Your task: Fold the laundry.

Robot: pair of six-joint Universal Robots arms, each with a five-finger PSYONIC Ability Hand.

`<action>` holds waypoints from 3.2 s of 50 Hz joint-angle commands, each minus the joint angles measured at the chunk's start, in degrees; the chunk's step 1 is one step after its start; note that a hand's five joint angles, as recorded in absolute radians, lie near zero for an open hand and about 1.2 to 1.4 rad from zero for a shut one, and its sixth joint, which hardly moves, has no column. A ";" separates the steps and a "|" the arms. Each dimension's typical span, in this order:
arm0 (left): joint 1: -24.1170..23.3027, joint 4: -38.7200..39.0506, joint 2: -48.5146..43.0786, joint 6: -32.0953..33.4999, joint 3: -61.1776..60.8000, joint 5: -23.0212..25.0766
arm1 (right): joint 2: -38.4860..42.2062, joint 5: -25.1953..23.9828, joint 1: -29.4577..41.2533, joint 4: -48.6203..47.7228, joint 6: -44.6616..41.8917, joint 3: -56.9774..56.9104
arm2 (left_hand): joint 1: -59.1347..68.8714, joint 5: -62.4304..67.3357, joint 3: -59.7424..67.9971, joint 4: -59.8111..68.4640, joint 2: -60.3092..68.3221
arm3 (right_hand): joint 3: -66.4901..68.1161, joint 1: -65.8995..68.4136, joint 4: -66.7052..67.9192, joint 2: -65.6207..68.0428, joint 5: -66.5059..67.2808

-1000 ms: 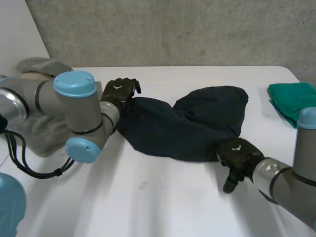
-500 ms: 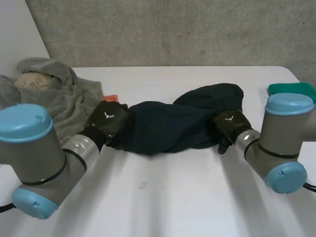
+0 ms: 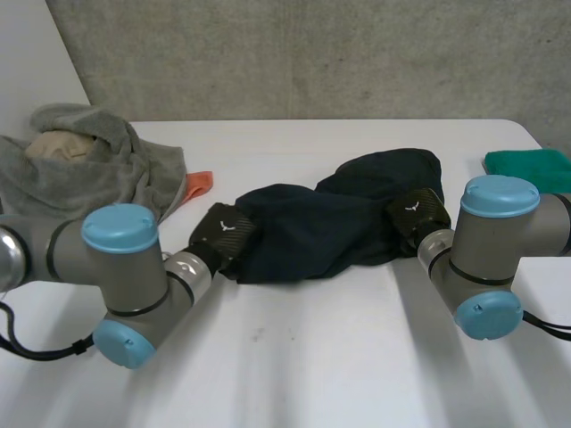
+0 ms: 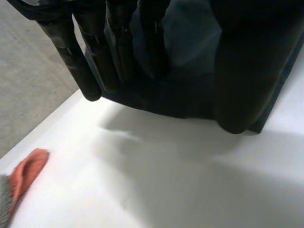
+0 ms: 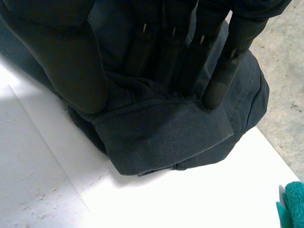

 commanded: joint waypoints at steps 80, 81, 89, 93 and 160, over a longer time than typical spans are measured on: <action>1.29 -3.78 7.92 -15.45 39.11 -15.82 | -7.05 -1.80 2.81 -7.45 -6.07 -32.84 | 49.03 48.90 48.49 48.81 48.81 | 27.82 28.54 26.96 27.45 28.92; 1.29 -3.78 8.53 -15.45 36.47 -15.74 | -7.13 -2.78 2.64 -7.27 -5.89 -31.34 | 49.03 48.90 48.49 48.81 48.81 | 27.82 28.54 26.96 27.45 28.92; 1.11 -2.82 11.62 -15.36 13.70 -13.02 | -3.53 -4.11 2.11 -5.25 -6.24 -17.45 | 49.03 48.90 48.49 48.81 48.81 | 27.82 28.54 26.96 27.45 28.92; 0.94 -2.82 11.00 -15.10 4.65 -9.59 | -2.83 -2.35 2.11 -2.71 -7.38 -11.30 | 49.03 48.90 48.49 48.81 48.81 | 27.82 28.54 26.96 27.45 28.92; 2.08 -11.25 -27.83 0.46 49.78 13.19 | -26.73 -2.09 -0.88 23.32 -17.49 25.89 | 13.83 13.70 13.29 13.61 13.61 | 27.82 28.54 26.96 27.45 28.92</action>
